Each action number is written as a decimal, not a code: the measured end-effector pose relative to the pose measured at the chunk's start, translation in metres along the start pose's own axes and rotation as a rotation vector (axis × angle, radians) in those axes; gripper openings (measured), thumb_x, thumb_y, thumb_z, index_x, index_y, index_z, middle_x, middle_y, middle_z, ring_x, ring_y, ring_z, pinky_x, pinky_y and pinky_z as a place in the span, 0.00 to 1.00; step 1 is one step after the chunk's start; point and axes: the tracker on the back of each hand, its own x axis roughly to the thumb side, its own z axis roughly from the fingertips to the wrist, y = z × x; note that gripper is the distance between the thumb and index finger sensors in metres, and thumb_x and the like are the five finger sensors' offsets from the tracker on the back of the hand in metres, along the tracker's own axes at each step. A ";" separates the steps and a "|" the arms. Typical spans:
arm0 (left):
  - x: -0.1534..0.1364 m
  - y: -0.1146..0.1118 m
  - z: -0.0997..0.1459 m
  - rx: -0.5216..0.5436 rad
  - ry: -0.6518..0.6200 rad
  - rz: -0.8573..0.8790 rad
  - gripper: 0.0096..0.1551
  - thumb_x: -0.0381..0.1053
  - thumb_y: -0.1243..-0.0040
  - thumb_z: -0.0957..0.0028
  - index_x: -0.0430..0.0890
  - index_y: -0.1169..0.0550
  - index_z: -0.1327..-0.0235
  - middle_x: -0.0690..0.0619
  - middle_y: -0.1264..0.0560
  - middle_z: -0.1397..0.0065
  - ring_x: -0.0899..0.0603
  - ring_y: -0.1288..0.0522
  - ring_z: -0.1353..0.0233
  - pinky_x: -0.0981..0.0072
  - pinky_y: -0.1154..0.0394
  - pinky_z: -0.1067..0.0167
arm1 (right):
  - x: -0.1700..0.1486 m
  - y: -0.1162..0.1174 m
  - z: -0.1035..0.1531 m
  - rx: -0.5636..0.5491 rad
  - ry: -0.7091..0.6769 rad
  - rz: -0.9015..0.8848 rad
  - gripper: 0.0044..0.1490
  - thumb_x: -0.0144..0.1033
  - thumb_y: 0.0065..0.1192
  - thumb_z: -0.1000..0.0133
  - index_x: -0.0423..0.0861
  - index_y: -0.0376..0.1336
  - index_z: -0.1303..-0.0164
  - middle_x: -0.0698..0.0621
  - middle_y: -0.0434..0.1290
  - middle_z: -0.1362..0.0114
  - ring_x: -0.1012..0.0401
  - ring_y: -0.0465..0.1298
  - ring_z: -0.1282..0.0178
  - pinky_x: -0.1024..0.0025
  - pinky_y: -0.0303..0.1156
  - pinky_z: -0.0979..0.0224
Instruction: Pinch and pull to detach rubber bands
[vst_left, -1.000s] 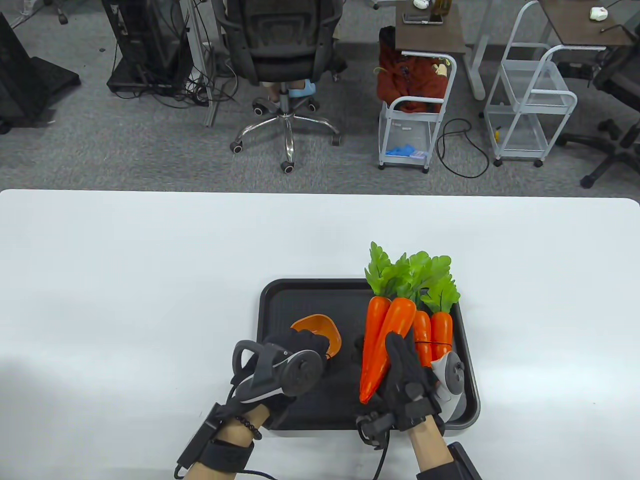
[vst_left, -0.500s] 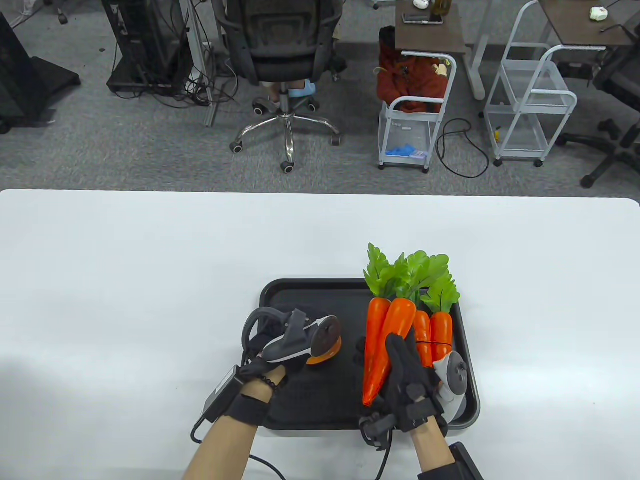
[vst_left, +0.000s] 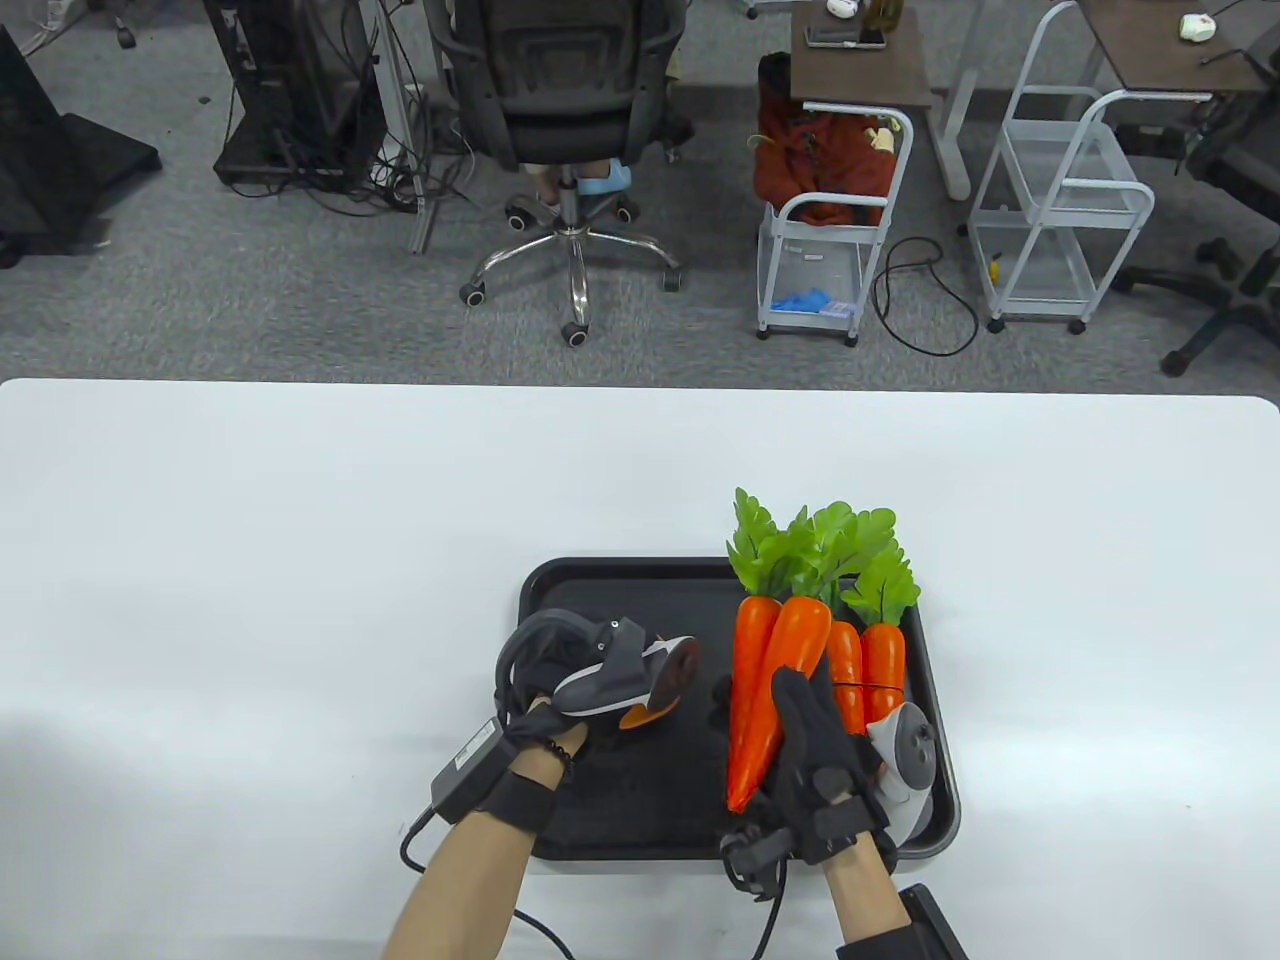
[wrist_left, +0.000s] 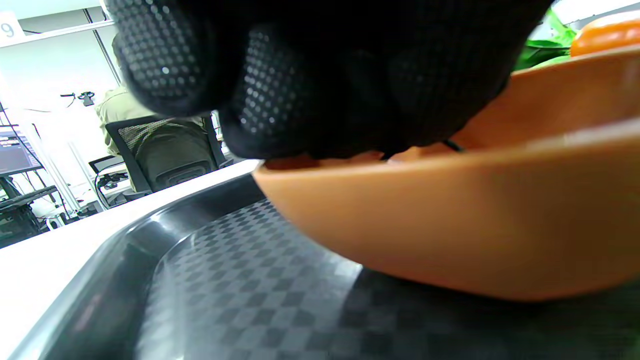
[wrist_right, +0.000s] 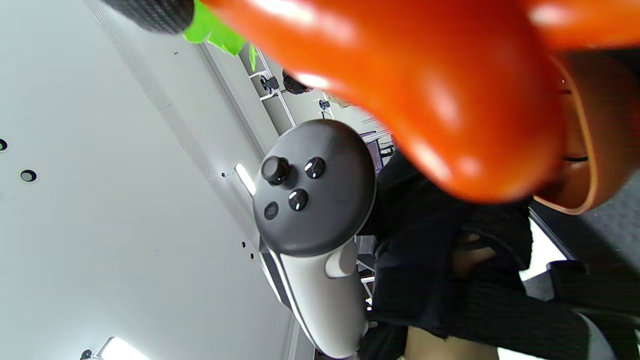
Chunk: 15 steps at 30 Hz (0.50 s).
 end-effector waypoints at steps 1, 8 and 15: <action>0.000 0.000 0.000 -0.002 0.000 -0.004 0.18 0.57 0.31 0.54 0.57 0.13 0.53 0.59 0.07 0.59 0.51 0.10 0.59 0.55 0.14 0.53 | 0.000 0.000 0.000 0.001 0.000 0.001 0.57 0.62 0.51 0.38 0.47 0.25 0.21 0.26 0.39 0.21 0.31 0.62 0.29 0.43 0.67 0.32; -0.001 0.003 0.005 0.023 0.026 -0.025 0.21 0.59 0.33 0.53 0.58 0.14 0.48 0.59 0.08 0.53 0.51 0.10 0.56 0.55 0.14 0.51 | 0.001 -0.001 0.000 -0.008 0.005 0.018 0.57 0.61 0.52 0.38 0.47 0.26 0.21 0.26 0.39 0.21 0.30 0.61 0.29 0.42 0.67 0.32; -0.011 0.015 0.039 0.125 0.091 0.105 0.30 0.63 0.38 0.51 0.60 0.23 0.33 0.55 0.16 0.30 0.45 0.15 0.36 0.47 0.19 0.39 | 0.013 0.002 0.000 -0.031 0.037 0.421 0.57 0.58 0.50 0.39 0.46 0.22 0.24 0.26 0.30 0.22 0.27 0.56 0.30 0.40 0.65 0.33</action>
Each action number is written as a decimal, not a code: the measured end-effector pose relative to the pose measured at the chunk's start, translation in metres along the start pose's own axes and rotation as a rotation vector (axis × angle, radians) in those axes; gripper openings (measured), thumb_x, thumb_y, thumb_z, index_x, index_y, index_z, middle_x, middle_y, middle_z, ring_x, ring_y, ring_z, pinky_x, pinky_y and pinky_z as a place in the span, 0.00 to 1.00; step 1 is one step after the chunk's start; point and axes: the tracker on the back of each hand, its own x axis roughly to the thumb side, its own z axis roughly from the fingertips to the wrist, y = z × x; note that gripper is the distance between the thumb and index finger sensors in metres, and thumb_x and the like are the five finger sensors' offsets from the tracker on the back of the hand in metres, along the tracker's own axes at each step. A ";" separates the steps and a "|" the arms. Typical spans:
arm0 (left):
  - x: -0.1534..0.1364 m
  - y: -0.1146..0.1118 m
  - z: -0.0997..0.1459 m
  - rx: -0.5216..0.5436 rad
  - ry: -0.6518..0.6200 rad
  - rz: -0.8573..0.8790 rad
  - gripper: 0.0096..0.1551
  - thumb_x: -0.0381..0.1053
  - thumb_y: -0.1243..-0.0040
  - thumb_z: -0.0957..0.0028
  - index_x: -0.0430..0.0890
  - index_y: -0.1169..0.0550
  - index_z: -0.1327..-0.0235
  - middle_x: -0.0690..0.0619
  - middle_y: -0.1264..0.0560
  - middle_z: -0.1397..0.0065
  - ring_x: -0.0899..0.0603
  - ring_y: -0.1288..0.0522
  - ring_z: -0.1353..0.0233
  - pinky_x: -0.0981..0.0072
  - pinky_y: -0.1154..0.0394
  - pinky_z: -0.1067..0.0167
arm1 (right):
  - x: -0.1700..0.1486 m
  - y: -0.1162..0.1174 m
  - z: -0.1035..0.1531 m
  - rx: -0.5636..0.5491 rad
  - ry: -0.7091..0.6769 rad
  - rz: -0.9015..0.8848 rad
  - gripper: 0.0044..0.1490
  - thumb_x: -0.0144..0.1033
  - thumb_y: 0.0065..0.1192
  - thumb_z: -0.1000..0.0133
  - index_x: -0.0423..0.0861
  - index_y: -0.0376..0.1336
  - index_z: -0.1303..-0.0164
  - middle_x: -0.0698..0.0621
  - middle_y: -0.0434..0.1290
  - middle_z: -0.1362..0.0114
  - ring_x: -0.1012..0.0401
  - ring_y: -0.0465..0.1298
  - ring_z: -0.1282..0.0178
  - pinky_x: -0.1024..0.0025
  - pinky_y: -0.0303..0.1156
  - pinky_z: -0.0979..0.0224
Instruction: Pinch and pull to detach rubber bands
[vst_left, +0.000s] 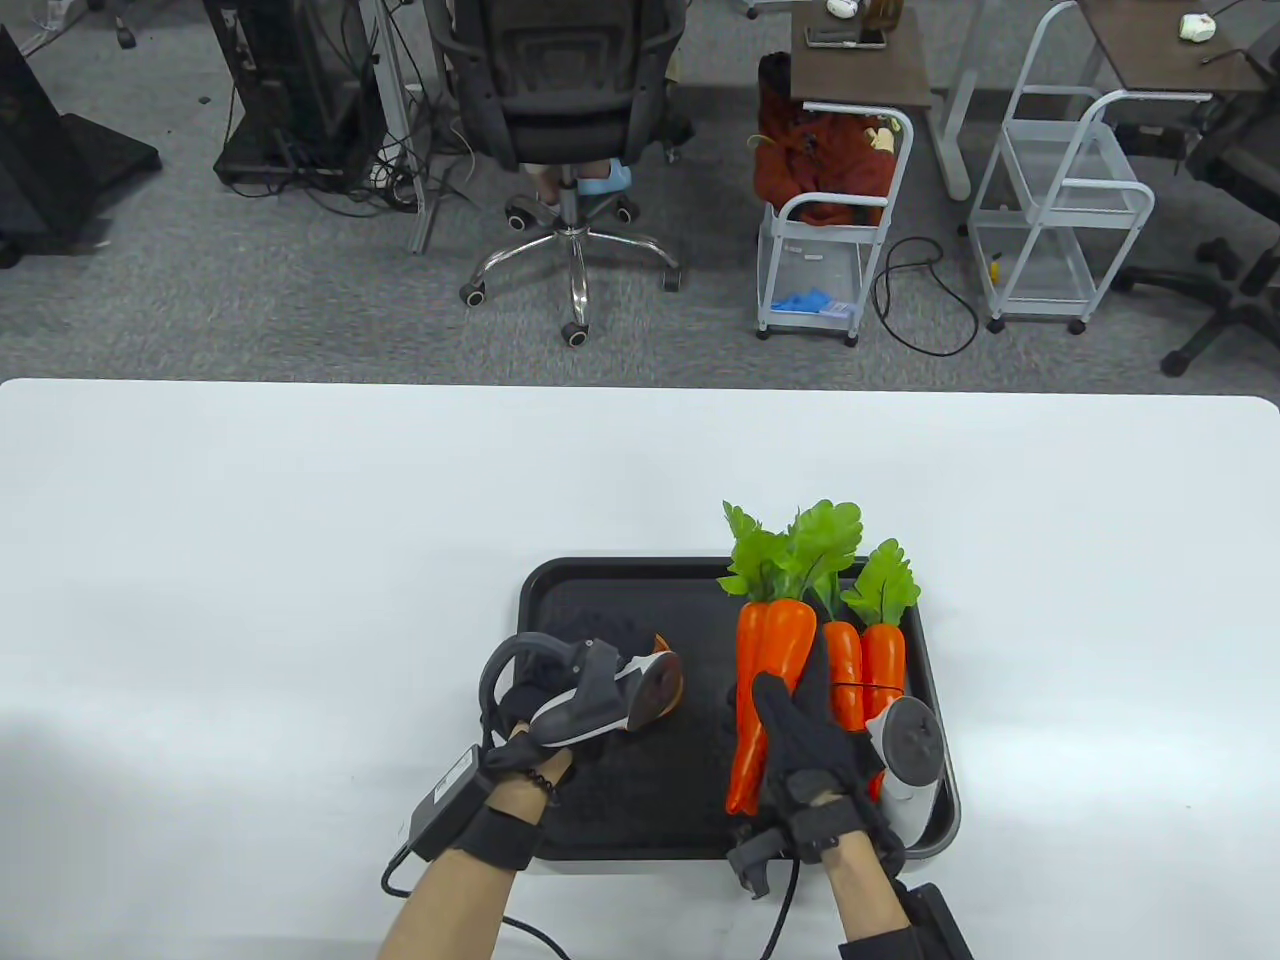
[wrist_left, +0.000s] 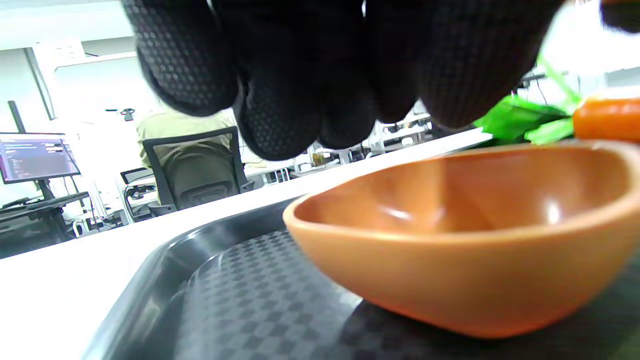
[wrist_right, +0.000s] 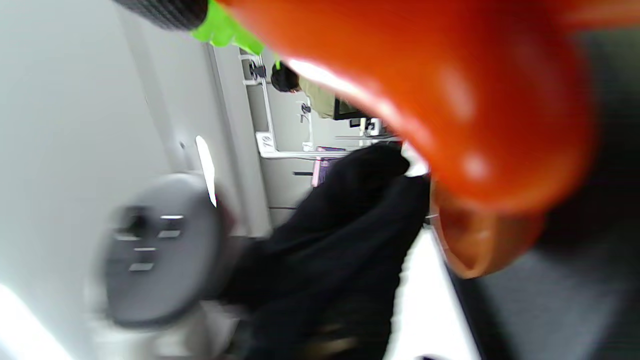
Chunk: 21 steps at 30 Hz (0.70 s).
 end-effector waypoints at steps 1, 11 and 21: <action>-0.002 0.002 0.007 0.018 0.008 0.025 0.32 0.64 0.39 0.51 0.60 0.25 0.31 0.54 0.19 0.26 0.43 0.16 0.33 0.44 0.21 0.36 | 0.002 0.001 -0.001 0.009 0.010 0.081 0.57 0.57 0.50 0.39 0.46 0.21 0.25 0.26 0.29 0.22 0.26 0.55 0.30 0.40 0.64 0.33; 0.000 0.006 0.051 0.082 0.038 0.196 0.39 0.68 0.45 0.49 0.59 0.32 0.22 0.48 0.32 0.12 0.33 0.29 0.18 0.26 0.35 0.27 | 0.018 0.013 -0.018 0.029 0.162 0.606 0.57 0.52 0.54 0.39 0.48 0.22 0.25 0.27 0.26 0.23 0.24 0.51 0.30 0.36 0.60 0.33; 0.002 0.006 0.073 0.148 0.032 0.280 0.38 0.68 0.45 0.49 0.59 0.32 0.23 0.48 0.32 0.12 0.33 0.28 0.18 0.27 0.34 0.27 | 0.012 0.030 -0.034 -0.028 0.375 1.037 0.57 0.52 0.53 0.40 0.47 0.22 0.25 0.26 0.27 0.23 0.23 0.53 0.32 0.38 0.62 0.34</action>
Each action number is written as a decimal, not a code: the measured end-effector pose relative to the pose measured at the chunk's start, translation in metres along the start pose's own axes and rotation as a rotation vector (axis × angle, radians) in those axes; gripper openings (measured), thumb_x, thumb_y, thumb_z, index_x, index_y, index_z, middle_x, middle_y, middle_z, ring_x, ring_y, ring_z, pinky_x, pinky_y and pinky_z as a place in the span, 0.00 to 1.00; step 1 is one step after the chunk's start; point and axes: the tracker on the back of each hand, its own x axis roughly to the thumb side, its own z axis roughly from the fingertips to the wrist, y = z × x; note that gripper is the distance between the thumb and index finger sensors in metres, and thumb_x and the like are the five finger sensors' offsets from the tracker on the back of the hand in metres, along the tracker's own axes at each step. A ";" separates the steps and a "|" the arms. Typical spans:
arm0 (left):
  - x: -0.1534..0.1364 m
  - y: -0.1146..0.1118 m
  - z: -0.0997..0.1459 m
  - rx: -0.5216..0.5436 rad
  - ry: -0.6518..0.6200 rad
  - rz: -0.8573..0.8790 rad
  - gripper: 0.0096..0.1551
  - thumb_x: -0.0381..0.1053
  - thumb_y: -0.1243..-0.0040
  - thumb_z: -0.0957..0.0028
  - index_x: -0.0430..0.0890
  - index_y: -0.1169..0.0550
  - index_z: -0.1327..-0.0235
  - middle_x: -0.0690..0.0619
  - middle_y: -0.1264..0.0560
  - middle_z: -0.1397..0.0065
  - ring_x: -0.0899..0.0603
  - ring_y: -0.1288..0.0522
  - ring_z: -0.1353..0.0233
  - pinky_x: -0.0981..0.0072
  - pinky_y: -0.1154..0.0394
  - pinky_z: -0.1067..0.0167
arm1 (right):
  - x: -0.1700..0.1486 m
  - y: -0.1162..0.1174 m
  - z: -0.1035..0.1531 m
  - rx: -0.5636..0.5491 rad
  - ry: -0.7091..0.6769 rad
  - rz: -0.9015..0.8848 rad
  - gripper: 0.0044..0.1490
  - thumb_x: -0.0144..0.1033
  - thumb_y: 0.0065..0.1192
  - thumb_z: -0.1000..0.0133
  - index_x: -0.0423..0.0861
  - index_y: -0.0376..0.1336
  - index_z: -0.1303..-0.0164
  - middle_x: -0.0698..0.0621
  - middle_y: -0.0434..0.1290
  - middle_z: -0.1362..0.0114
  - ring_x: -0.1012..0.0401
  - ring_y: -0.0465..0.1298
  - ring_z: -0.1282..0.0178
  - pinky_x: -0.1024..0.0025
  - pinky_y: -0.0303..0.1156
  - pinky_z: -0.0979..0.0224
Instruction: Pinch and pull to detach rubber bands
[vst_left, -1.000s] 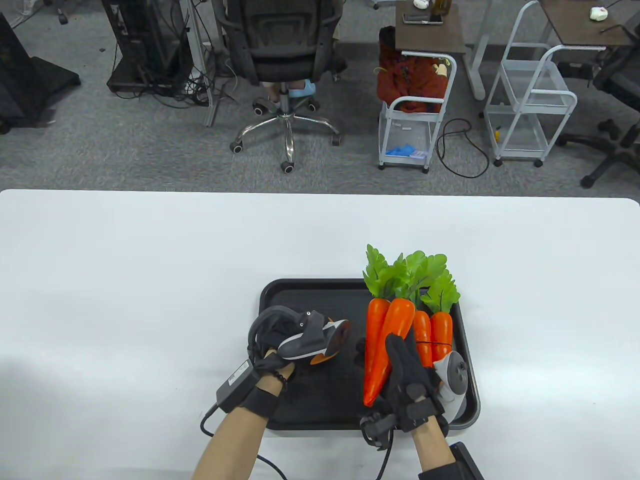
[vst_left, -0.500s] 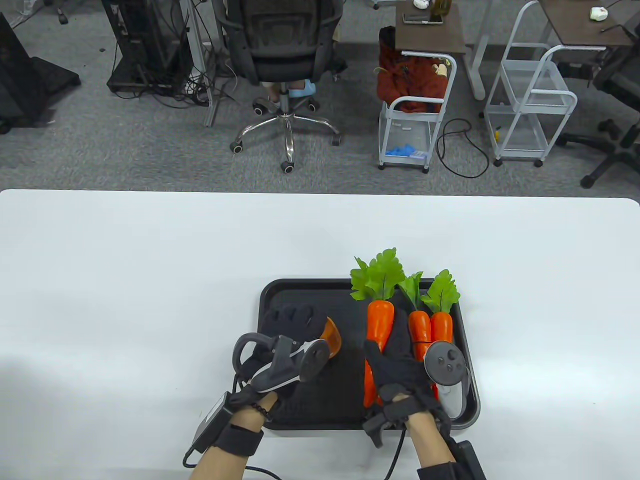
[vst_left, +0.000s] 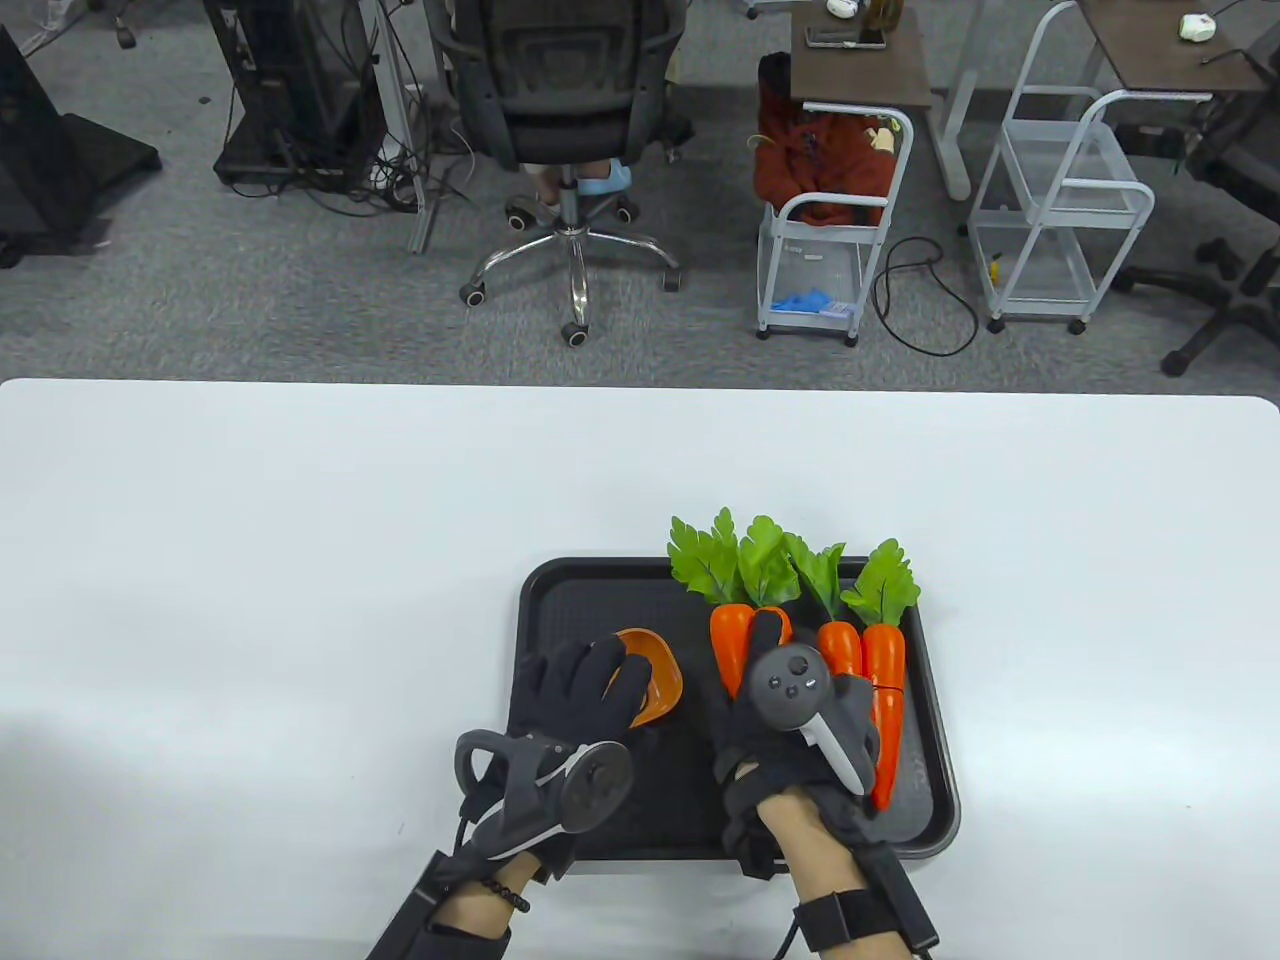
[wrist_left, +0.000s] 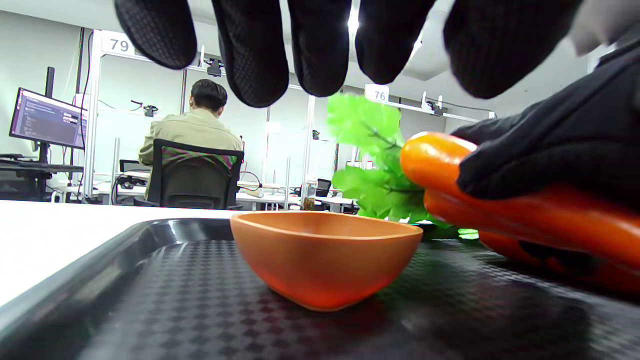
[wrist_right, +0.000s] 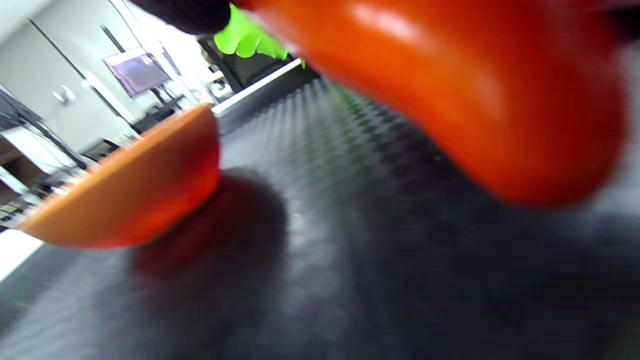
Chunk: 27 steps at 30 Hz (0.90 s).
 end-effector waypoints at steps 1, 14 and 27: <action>0.000 0.000 0.001 -0.002 0.000 0.004 0.38 0.68 0.45 0.48 0.59 0.32 0.23 0.48 0.32 0.12 0.33 0.28 0.18 0.27 0.34 0.27 | 0.002 0.001 -0.001 0.005 0.016 0.033 0.57 0.53 0.53 0.40 0.47 0.22 0.25 0.26 0.28 0.23 0.23 0.54 0.32 0.38 0.62 0.34; 0.000 -0.001 0.004 0.004 -0.003 0.050 0.38 0.67 0.45 0.49 0.59 0.32 0.23 0.49 0.31 0.13 0.34 0.27 0.19 0.28 0.34 0.28 | 0.022 0.023 -0.012 0.081 0.160 0.378 0.56 0.53 0.52 0.40 0.44 0.24 0.24 0.26 0.26 0.25 0.24 0.54 0.32 0.40 0.64 0.33; -0.002 -0.001 0.007 -0.003 -0.003 0.059 0.38 0.67 0.45 0.48 0.59 0.32 0.23 0.49 0.31 0.13 0.34 0.27 0.19 0.28 0.33 0.28 | 0.017 -0.026 0.011 -0.016 0.104 0.239 0.54 0.56 0.53 0.42 0.44 0.31 0.21 0.26 0.34 0.22 0.27 0.61 0.33 0.45 0.73 0.41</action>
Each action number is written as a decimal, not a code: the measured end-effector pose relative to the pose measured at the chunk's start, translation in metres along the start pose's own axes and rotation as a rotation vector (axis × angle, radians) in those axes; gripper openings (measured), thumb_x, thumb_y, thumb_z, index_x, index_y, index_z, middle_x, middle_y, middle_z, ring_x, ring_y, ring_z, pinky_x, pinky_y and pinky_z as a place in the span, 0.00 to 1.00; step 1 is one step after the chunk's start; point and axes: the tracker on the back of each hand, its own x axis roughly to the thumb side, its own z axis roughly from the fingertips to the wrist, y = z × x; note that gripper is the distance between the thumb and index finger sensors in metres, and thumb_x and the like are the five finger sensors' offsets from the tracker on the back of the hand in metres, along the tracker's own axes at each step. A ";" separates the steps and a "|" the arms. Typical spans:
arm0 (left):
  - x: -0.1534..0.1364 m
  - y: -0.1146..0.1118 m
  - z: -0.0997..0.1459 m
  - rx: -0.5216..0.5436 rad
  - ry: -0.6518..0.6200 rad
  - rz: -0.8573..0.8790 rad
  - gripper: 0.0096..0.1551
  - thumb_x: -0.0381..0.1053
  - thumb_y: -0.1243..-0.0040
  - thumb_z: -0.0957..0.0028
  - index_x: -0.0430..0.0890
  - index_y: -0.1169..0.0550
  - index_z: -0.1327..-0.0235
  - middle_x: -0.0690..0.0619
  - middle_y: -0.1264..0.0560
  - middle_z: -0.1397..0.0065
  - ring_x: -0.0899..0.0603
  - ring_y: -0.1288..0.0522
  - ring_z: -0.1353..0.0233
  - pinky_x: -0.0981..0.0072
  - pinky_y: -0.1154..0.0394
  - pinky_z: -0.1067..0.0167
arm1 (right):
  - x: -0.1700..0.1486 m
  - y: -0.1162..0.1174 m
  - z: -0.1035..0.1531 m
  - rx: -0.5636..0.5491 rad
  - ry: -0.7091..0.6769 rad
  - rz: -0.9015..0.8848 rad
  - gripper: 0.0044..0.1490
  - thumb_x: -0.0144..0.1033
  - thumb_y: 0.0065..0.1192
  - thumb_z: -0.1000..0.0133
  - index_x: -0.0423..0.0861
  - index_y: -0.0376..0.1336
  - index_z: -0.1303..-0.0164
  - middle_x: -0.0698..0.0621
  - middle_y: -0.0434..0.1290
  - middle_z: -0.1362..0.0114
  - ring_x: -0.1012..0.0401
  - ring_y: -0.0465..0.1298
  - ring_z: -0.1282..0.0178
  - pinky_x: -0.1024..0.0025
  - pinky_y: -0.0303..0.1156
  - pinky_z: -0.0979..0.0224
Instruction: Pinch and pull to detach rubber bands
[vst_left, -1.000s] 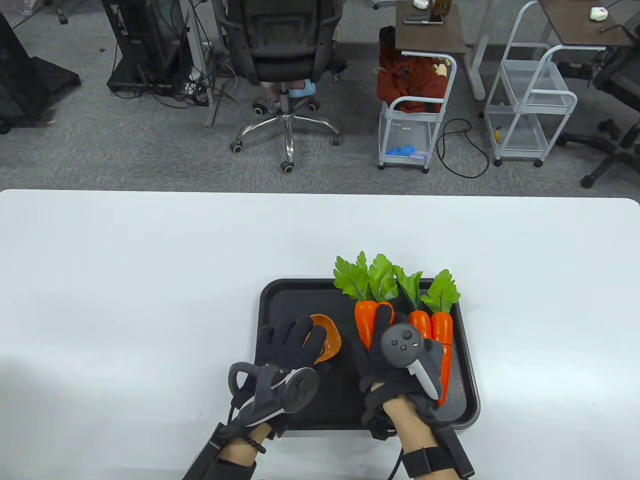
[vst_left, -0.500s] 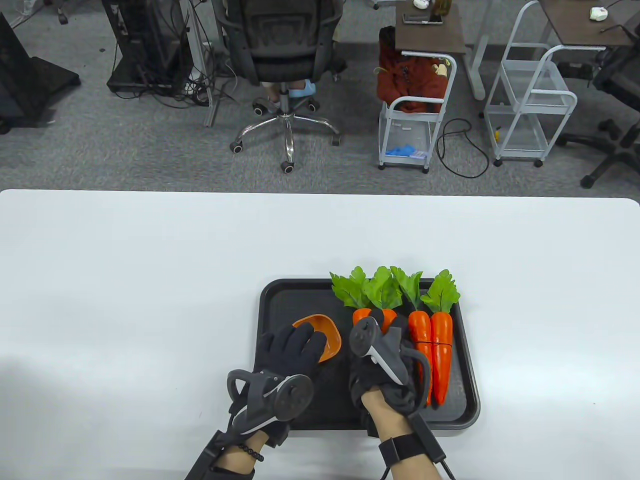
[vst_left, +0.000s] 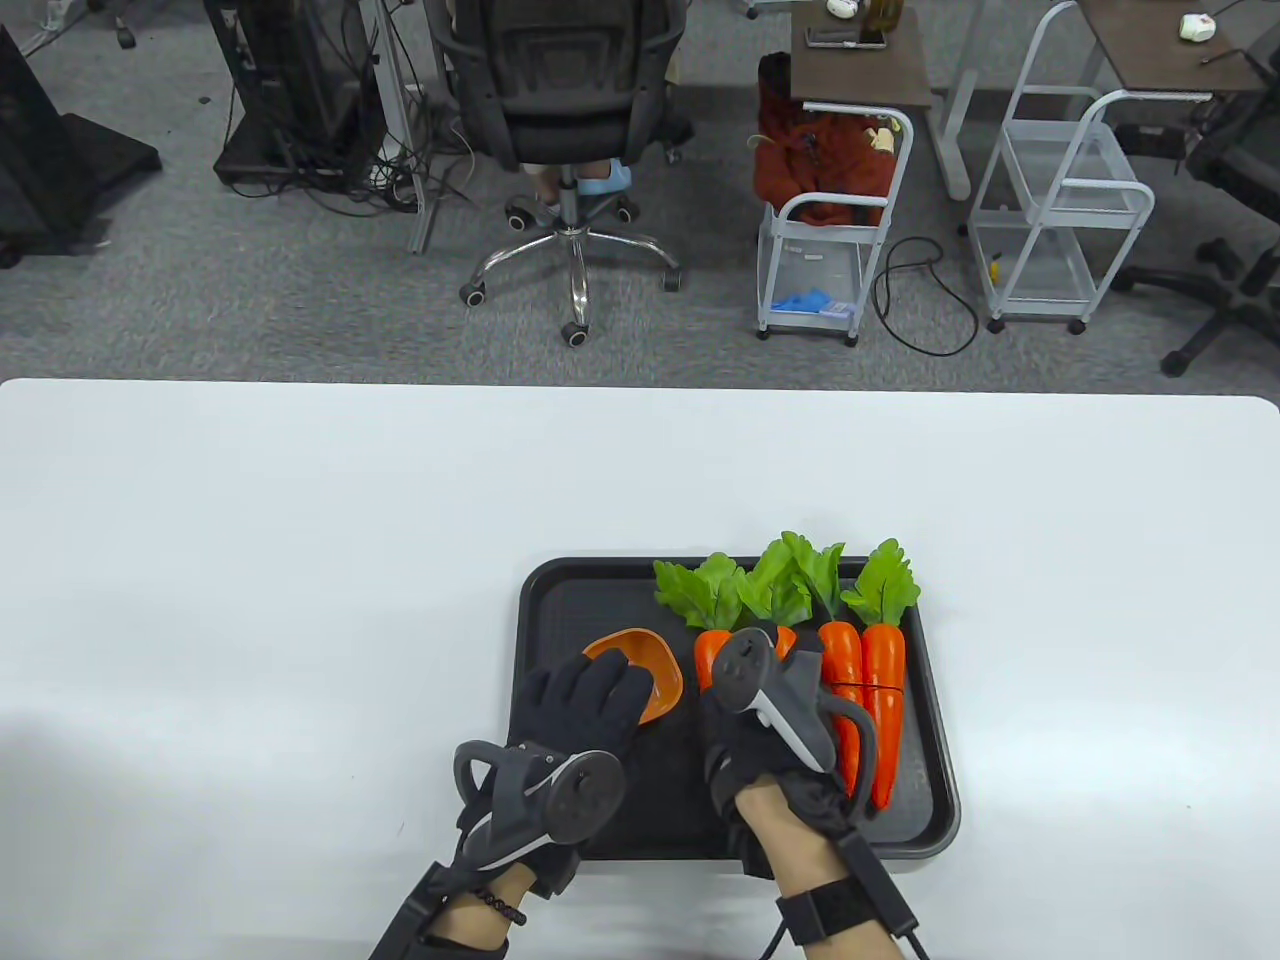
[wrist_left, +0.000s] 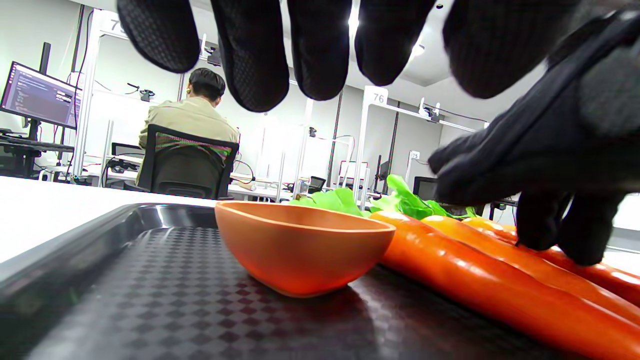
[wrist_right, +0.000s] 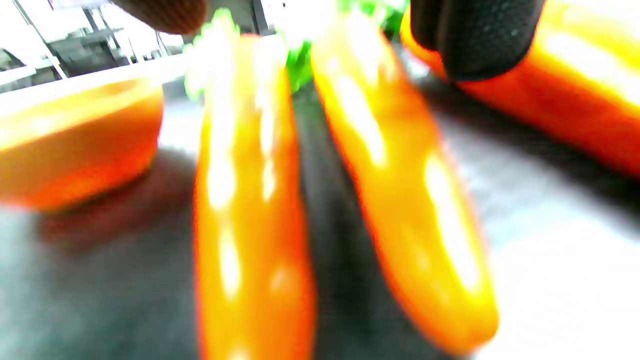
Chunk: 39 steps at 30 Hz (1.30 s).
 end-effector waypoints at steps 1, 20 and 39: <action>0.000 0.000 0.000 0.000 0.001 0.001 0.38 0.67 0.45 0.48 0.59 0.32 0.23 0.49 0.31 0.13 0.34 0.27 0.19 0.28 0.33 0.28 | -0.008 -0.008 0.001 -0.033 -0.001 0.007 0.53 0.55 0.54 0.42 0.44 0.34 0.20 0.26 0.36 0.21 0.27 0.62 0.33 0.46 0.73 0.42; 0.001 0.000 -0.001 -0.021 0.000 -0.001 0.38 0.67 0.45 0.48 0.59 0.32 0.23 0.49 0.31 0.13 0.34 0.27 0.20 0.29 0.33 0.28 | -0.076 0.023 -0.034 0.054 0.184 0.071 0.59 0.57 0.61 0.42 0.50 0.29 0.21 0.29 0.29 0.22 0.27 0.60 0.30 0.45 0.72 0.39; 0.004 -0.003 0.000 -0.045 0.002 0.047 0.38 0.67 0.45 0.48 0.59 0.31 0.23 0.49 0.30 0.14 0.35 0.26 0.20 0.30 0.32 0.28 | -0.088 0.002 -0.009 -0.133 0.014 -0.292 0.58 0.52 0.65 0.45 0.48 0.32 0.21 0.26 0.35 0.23 0.28 0.65 0.35 0.45 0.73 0.40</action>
